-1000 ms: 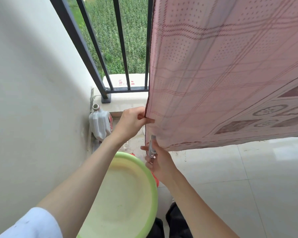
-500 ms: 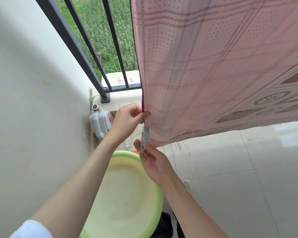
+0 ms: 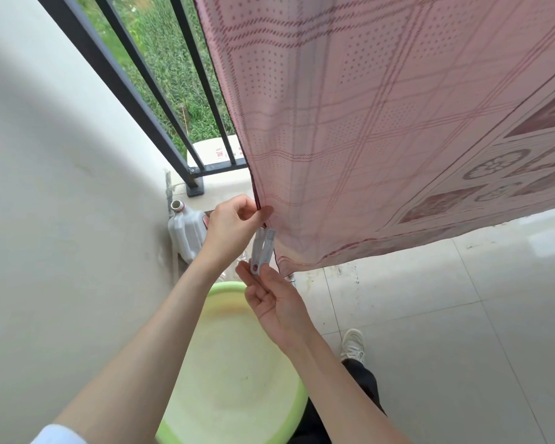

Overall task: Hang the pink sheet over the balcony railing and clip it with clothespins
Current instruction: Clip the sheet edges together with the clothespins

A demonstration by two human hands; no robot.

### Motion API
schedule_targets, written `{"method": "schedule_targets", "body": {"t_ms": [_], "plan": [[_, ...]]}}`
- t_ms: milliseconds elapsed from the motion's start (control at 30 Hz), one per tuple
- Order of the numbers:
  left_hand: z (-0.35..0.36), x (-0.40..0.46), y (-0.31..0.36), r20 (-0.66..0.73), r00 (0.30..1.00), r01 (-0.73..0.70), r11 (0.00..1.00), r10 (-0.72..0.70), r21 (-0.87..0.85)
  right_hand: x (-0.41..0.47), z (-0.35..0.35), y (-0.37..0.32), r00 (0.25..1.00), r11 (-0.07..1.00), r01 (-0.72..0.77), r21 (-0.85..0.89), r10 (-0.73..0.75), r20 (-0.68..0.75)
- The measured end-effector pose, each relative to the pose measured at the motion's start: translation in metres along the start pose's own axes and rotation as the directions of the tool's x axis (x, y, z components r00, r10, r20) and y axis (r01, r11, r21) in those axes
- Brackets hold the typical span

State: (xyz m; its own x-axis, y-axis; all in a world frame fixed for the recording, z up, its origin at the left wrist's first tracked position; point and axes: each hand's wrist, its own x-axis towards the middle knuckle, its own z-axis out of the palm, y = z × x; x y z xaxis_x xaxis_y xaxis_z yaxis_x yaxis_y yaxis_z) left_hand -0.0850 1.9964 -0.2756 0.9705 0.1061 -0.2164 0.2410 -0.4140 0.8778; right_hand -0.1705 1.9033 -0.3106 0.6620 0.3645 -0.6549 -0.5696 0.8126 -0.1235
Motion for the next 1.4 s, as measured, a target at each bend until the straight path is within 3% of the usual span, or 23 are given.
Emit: {"method": "schedule_targets", "body": {"t_ms": [333,600,900,1100,1267,1400], "plan": [[0.005,-0.003,-0.007,0.054,0.998,0.015,0.995,-0.010,-0.094,0.004,-0.001,0.002,0.999,0.999,0.035,-0.040,-0.035,0.014],[0.007,-0.004,-0.016,0.139,0.986,0.121,0.965,-0.090,-0.233,0.004,-0.005,-0.003,0.998,0.996,0.068,-0.052,-0.067,0.017],[0.006,-0.009,-0.005,0.091,0.990,0.123,0.984,-0.111,-0.132,0.011,0.003,-0.004,0.994,0.996,0.085,0.009,-0.086,0.062],[0.005,-0.014,-0.003,0.095,0.990,0.108,0.990,-0.099,-0.095,0.004,0.002,-0.010,0.994,0.956,0.093,-0.278,-0.071,0.088],[0.005,-0.020,-0.001,0.068,0.996,0.047,0.997,-0.052,0.068,-0.003,-0.007,-0.028,0.997,0.888,0.077,-0.453,-0.076,0.020],[0.005,-0.043,0.002,-0.016,0.998,0.056,0.982,-0.054,0.182,-0.025,-0.013,-0.058,0.984,0.716,0.109,-0.690,-0.178,-0.029]]}}
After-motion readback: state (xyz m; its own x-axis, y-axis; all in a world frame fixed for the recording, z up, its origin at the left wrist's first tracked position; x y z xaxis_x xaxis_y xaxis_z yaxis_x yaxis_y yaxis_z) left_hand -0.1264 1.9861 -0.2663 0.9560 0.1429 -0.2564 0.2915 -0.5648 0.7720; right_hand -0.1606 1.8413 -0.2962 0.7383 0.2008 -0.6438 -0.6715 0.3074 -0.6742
